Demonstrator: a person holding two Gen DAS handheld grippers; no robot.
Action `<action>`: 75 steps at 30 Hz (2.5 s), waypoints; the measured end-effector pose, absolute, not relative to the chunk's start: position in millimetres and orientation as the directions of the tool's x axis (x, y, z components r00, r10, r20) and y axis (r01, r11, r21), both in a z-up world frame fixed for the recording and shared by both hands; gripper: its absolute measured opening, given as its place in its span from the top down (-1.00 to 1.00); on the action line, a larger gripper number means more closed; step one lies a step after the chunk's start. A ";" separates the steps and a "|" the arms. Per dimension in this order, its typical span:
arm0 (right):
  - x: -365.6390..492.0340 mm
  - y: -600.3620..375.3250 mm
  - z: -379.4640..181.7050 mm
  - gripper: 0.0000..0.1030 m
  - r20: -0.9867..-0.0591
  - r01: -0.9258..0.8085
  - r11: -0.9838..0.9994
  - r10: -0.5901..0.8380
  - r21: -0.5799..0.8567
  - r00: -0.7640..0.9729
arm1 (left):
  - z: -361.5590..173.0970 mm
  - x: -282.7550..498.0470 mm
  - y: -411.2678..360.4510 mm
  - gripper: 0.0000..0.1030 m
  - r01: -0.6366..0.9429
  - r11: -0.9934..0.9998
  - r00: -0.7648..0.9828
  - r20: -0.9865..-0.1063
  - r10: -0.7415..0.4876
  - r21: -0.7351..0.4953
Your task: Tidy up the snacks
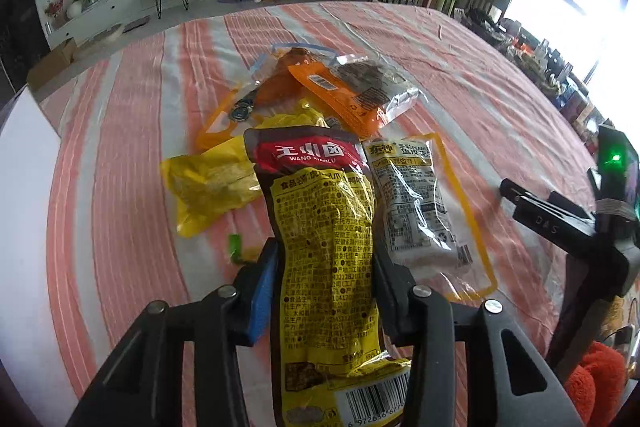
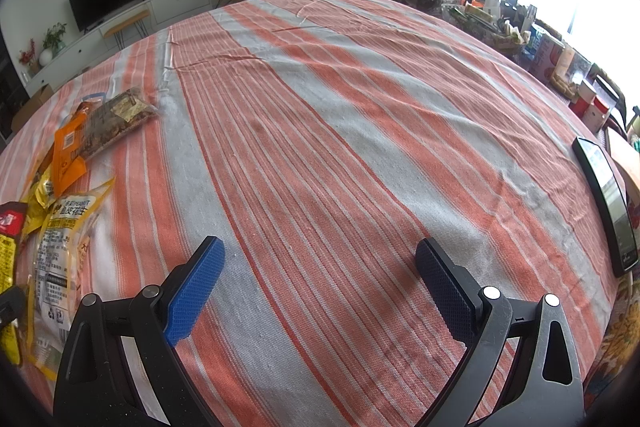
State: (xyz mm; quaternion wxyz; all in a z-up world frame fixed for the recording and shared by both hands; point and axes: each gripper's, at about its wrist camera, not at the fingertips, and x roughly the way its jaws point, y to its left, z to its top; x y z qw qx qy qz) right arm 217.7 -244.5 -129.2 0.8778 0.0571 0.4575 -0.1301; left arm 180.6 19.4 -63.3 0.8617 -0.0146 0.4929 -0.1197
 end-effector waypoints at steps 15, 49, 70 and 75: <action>217.7 -244.7 -129.0 -0.91 -0.818 0.281 0.960 -0.176 -0.019 0.548 | -91.5 96.2 111.4 -0.19 -0.029 0.990 0.520 -0.848 -0.100 -0.135; 217.9 -244.8 -129.1 -0.91 -0.818 0.281 0.959 -0.177 -0.019 0.547 | -118.2 97.6 94.8 -1.00 0.022 1.000 0.546 -0.838 -0.019 -0.008; 218.0 -244.8 -129.3 -0.91 -0.818 0.282 0.959 -0.177 -0.019 0.547 | -118.2 97.5 94.9 -1.00 0.022 1.000 0.546 -0.838 -0.019 -0.008; 218.0 -244.0 -129.9 -0.91 -0.818 0.282 0.959 -0.177 -0.019 0.547 | -118.1 97.4 94.9 -1.00 0.022 1.000 0.546 -0.837 -0.018 -0.008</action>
